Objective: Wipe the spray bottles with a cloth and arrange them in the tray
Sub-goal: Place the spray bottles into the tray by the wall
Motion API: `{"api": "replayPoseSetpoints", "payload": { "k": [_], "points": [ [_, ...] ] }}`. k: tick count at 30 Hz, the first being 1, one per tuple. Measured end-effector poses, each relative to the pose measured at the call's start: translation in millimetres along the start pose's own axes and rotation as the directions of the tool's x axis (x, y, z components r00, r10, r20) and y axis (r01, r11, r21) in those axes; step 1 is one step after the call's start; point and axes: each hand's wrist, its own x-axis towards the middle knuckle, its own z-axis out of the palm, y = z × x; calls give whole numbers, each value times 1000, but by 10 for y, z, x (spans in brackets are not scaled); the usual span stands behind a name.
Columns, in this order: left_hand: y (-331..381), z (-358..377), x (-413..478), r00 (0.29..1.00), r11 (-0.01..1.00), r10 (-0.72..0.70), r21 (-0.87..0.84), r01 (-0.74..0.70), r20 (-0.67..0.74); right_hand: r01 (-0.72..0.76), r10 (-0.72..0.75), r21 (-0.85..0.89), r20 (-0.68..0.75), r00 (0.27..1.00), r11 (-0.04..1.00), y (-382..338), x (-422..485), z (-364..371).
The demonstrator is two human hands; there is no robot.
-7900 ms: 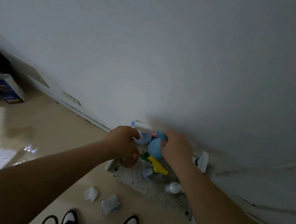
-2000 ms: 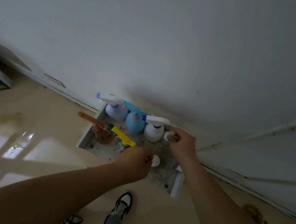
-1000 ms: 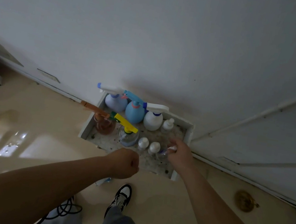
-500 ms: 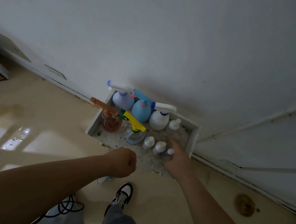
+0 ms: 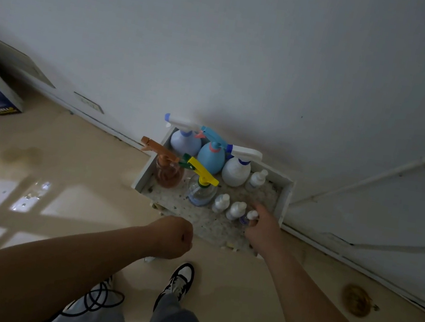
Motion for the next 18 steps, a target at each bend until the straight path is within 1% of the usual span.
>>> {"api": "replayPoseSetpoints", "payload": {
  "k": [1, 3, 6, 7, 9, 11, 13, 14, 15, 18],
  "points": [
    [-22, 10, -25, 1000, 1000, -11, 2, 11, 1, -10, 10, 15, -3, 1000, 1000, -19, -7, -8],
    [-81, 37, -82, 999, 999, -37, 5, 37, 10, -26, 29, 42, -61, 998, 999, -36, -51, -18],
    [-220, 109, -234, 997, 997, -69, 27, 68, 32, -23, 40, 78, -229, 973, 997, -40, -173, 23],
    [-280, 145, -299, 996, 997, -75, 30, 74, 41, -2, 23, 71, -295, 955, 997, -62, -246, 63],
    [-391, 226, -447, 994, 996, -84, 43, 81, 74, 75, -60, 17, -432, 900, 997, -145, -418, 169],
    [-522, 348, -614, 988, 994, -103, 47, 98, 113, 185, -171, -19, -482, 859, 983, -300, -620, 328],
    [-668, 483, -775, 985, 994, -107, 32, 103, 138, 289, -287, -69, -458, 841, 955, -458, -793, 568],
    [-756, 542, -861, 985, 995, -104, 23, 102, 140, 311, -315, -81, -426, 848, 947, -532, -854, 716],
    [-857, 598, -948, 985, 995, -100, 10, 100, 140, 307, -313, -78, -380, 870, 949, -596, -899, 883],
    [-1185, 738, -1232, 987, 994, -104, -16, 107, 127, 222, -227, -49, -201, 953, 974, -800, -1021, 1409]
  ]
}}
